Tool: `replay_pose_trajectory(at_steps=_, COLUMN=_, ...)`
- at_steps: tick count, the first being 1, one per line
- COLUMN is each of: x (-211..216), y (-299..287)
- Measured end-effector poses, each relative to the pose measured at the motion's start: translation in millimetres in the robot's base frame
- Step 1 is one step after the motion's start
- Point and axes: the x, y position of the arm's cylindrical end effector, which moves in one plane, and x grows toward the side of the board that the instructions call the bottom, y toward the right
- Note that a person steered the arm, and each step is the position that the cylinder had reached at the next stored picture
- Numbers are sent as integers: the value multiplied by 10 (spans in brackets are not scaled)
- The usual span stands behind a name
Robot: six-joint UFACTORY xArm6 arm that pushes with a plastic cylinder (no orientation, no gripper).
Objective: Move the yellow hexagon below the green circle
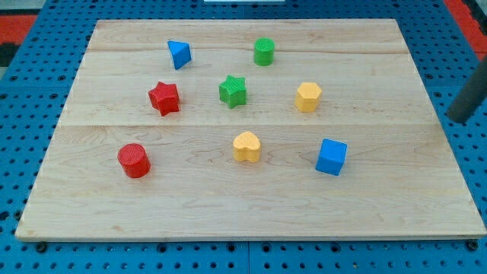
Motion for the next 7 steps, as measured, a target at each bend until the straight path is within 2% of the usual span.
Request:
replay_pose_trajectory(at_steps=1, x=-5, y=-13)
replay_pose_trajectory(at_steps=2, x=150, y=-266)
replay_pose_trajectory(at_steps=4, x=930, y=-802)
replay_pose_trajectory(at_steps=7, x=872, y=-796)
